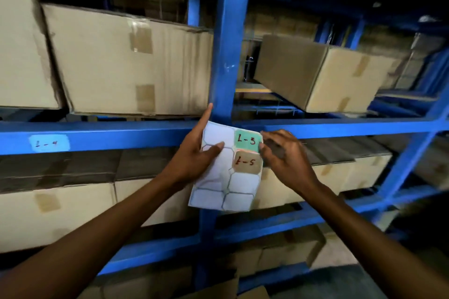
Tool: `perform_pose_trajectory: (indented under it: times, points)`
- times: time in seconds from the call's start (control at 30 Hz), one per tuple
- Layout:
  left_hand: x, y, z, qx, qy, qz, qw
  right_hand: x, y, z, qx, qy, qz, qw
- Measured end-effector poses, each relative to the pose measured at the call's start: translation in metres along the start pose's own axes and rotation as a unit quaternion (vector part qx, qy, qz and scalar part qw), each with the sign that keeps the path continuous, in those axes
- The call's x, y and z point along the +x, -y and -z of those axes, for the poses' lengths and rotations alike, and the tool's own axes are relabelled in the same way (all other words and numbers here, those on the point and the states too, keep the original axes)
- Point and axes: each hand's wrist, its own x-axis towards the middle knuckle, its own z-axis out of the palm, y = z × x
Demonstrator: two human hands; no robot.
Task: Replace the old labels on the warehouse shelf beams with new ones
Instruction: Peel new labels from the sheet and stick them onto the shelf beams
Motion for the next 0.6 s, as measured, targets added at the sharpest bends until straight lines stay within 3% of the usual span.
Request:
perform_pose_trajectory:
  times: [0.17, 0.4, 0.5, 0.6]
  points:
    - [0.010, -0.022, -0.031, -0.039, 0.036, -0.016, 0.998, -0.006, -0.019, 0.024, 0.078, -0.002, -0.067, 0.995]
    - [0.020, -0.045, -0.031, -0.067, 0.057, -0.031, 0.996, 0.010, -0.012, 0.034, 0.168, -0.090, -0.100, 0.977]
    - [0.025, -0.049, -0.029, -0.039, 0.050, -0.045, 0.997, 0.021, -0.010, 0.032, 0.173, -0.106, -0.105, 0.974]
    - [0.033, -0.058, -0.023, 0.068, 0.026, -0.072, 0.995, 0.037, -0.009, 0.033, 0.191, -0.094, -0.115, 0.970]
